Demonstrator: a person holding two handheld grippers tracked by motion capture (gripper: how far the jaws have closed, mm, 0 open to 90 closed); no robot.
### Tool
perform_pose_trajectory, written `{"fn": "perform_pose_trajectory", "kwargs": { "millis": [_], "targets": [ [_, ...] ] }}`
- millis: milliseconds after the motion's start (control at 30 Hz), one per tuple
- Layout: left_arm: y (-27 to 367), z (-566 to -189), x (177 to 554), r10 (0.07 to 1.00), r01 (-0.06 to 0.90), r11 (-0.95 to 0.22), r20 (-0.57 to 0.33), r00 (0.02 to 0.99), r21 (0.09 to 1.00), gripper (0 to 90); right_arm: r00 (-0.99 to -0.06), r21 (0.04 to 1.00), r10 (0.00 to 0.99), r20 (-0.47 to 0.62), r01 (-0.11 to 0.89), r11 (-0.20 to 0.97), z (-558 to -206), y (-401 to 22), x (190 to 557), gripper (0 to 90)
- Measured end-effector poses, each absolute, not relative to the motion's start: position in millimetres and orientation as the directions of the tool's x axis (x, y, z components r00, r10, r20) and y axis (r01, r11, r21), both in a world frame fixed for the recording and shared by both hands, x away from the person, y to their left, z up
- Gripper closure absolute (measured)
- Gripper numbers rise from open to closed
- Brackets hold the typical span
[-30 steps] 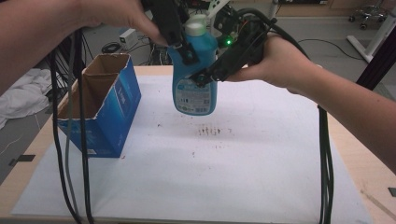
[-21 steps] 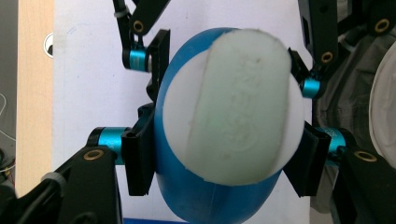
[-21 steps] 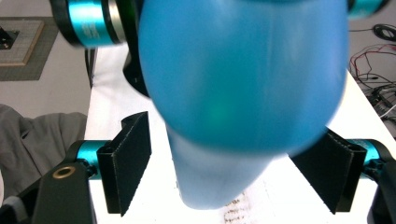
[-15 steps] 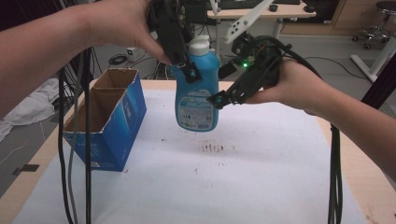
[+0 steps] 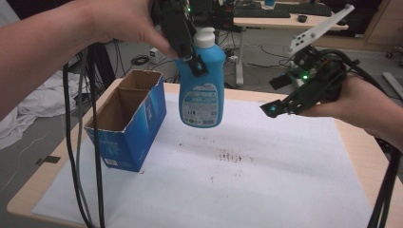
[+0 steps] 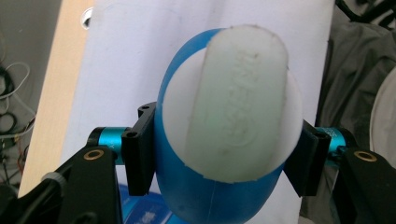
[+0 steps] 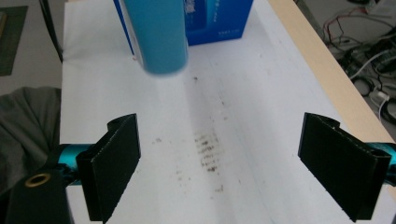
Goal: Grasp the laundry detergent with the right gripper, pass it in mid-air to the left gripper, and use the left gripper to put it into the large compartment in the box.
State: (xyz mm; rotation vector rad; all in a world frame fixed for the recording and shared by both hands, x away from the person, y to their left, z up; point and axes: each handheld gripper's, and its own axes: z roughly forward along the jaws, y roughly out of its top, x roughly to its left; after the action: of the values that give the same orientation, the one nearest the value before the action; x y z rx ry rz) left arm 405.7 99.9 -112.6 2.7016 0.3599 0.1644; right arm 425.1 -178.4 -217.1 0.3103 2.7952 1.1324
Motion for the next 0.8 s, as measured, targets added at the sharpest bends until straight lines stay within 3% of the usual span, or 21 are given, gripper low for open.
{"fn": "perform_pose_trajectory", "kwargs": {
  "millis": [300,567,800],
  "targets": [
    [143.6,-91.8,397.5,0.446,0.365,-0.816,0.087,0.891,0.449,37.4,-0.953,0.665,0.302,0.023,0.240,0.708,-237.9,-206.6,436.0,12.7],
    [193.3,-80.0,386.2,0.637,0.524,-0.714,0.120,0.762,0.464,37.5,-0.933,0.652,0.358,0.036,0.294,0.699,-249.5,-230.5,445.5,12.7],
    [221.2,-83.9,385.0,0.717,0.605,-0.660,0.134,0.684,0.445,37.5,-0.920,0.643,0.389,0.048,0.326,0.693,-254.1,-243.1,451.0,12.7]
  ]
}}
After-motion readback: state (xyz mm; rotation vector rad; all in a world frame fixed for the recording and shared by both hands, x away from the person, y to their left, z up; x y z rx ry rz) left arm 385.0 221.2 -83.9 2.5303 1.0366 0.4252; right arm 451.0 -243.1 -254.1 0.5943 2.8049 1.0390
